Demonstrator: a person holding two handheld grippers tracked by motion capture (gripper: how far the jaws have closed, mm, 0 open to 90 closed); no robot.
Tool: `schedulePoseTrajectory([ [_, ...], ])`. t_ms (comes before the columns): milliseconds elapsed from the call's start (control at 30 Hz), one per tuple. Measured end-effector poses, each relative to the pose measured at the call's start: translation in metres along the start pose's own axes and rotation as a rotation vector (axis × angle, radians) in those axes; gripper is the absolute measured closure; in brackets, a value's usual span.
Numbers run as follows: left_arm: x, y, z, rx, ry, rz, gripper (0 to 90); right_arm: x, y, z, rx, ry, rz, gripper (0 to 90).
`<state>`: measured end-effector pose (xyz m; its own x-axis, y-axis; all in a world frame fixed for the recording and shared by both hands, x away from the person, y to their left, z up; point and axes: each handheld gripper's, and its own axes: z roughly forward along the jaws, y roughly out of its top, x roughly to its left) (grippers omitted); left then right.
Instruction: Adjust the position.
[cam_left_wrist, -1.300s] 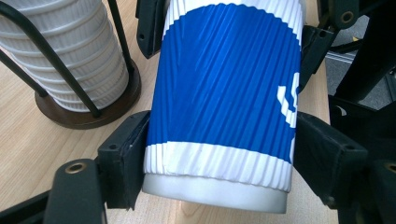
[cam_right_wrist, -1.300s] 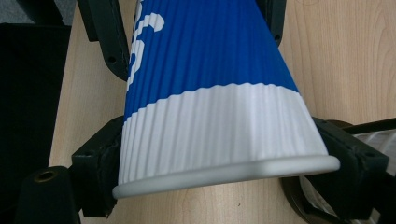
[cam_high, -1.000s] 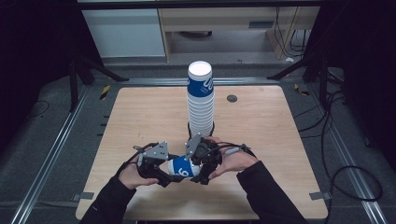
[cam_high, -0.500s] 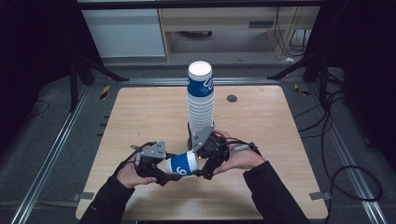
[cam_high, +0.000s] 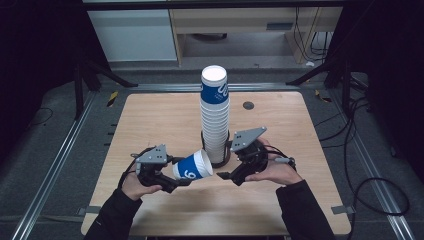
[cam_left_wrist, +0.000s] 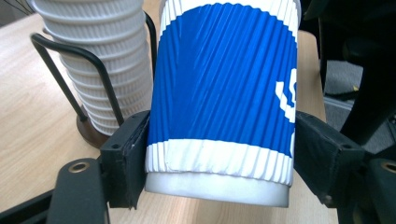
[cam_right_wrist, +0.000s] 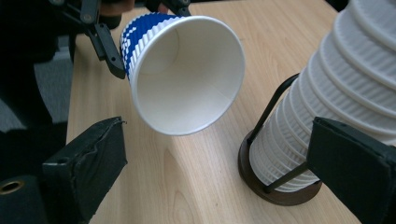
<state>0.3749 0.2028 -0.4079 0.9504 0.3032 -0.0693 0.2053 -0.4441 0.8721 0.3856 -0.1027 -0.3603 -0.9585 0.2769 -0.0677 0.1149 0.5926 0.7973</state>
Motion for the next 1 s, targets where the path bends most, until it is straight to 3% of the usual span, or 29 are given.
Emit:
schedulePoseTrajectory([
  [433, -0.004, 0.003, -0.002, -0.107, -0.030, -0.006, 25.3, 0.004, -0.027, -0.007, -0.144, 0.006, 0.112, 4.9],
  [600, -0.007, 0.005, 0.001, -0.124, -0.050, 0.003, 25.3, 0.004, -0.031, -0.006, -0.203, 0.050, 0.152, 5.1],
  [1000, -0.012, 0.006, 0.007, -0.110, -0.058, 0.021, 25.3, 0.010, -0.029, 0.008, -0.210, 0.119, 0.157, 4.3],
])
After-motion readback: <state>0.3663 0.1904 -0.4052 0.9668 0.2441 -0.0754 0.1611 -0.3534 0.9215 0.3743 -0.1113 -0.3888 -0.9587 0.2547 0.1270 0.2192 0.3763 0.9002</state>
